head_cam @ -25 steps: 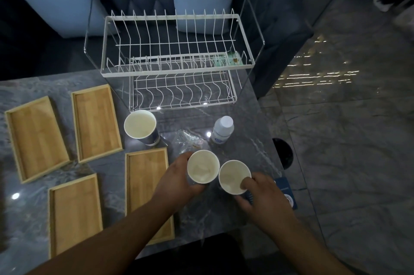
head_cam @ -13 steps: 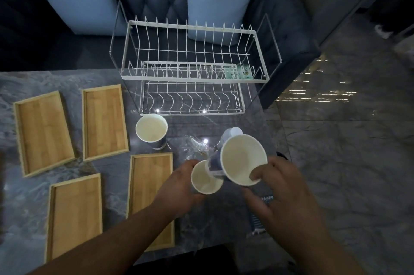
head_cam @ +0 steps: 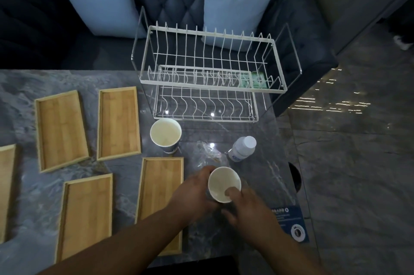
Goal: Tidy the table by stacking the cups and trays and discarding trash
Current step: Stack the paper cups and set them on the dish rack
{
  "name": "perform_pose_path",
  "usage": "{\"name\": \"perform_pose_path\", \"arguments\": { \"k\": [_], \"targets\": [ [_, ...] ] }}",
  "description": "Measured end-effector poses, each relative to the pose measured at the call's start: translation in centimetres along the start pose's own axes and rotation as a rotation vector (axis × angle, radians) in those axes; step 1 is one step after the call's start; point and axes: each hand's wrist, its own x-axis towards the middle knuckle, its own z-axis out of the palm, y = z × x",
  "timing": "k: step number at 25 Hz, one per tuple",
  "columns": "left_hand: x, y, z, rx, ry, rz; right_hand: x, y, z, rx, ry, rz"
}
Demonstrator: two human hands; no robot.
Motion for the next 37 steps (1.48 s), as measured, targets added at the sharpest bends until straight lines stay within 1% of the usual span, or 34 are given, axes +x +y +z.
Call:
{"name": "perform_pose_path", "arguments": {
  "k": [1, 4, 7, 9, 10, 12, 14, 15, 18, 21, 23, 26, 28, 31, 33, 35, 37],
  "targets": [
    [0.0, 0.4, -0.4, -0.020, 0.015, 0.007, 0.0, -0.1, -0.2, 0.032, 0.032, -0.019],
    [-0.7, 0.6, -3.5, -0.067, 0.099, 0.008, 0.1, -0.9, -2.9, 0.089, 0.218, -0.109],
    [-2.2, -1.8, -7.7, -0.001, 0.233, -0.030, 0.6, -2.7, -6.8, 0.103, 0.394, -0.150],
    [-2.5, -3.9, -10.1, 0.068, 0.399, -0.134, 1.8, -4.7, -9.5, 0.181, 0.484, -0.165],
    [-2.2, -4.8, -10.9, 0.063, 0.472, -0.198, 2.7, -6.0, -10.7, 0.213, 0.496, -0.172],
    [-0.9, -6.3, -11.7, 0.034, 0.538, -0.297, 4.9, -8.6, -12.4, 0.215, 0.510, -0.202],
    [0.6, -7.5, -11.9, 0.000, 0.508, -0.339, 7.8, -10.9, -13.1, 0.139, 0.498, -0.232],
    [1.3, -7.9, -11.8, -0.029, 0.482, -0.335, 9.2, -11.7, -13.1, 0.074, 0.465, -0.228],
    [2.7, -8.7, -11.7, -0.076, 0.427, -0.247, 12.3, -13.4, -12.1, -0.079, 0.352, -0.190],
    [3.7, -9.1, -12.2, -0.111, 0.417, -0.215, 13.9, -13.9, -10.4, -0.123, 0.339, -0.233],
    [4.3, -9.2, -12.7, -0.147, 0.414, -0.185, 14.8, -13.8, -9.2, -0.114, 0.333, -0.227],
    [4.9, -9.2, -12.9, -0.150, 0.358, -0.139, 16.2, -13.3, -7.0, -0.158, 0.205, -0.156],
    [5.0, -9.3, -12.6, -0.131, 0.326, -0.146, 16.7, -12.9, -5.5, -0.189, 0.111, -0.105],
    [5.2, -9.3, -12.2, -0.121, 0.293, -0.177, 17.4, -12.5, -4.2, -0.070, 0.034, -0.058],
    [5.0, -9.0, -12.1, -0.123, 0.296, -0.183, 17.6, -12.4, -4.1, -0.006, 0.028, -0.057],
    [4.7, -8.7, -12.4, -0.137, 0.307, -0.172, 17.4, -12.3, -4.4, 0.032, 0.067, -0.096],
    [4.3, -8.0, -13.2, -0.153, 0.323, -0.144, 16.4, -12.0, -4.8, 0.136, 0.152, -0.167]
  ]
}}
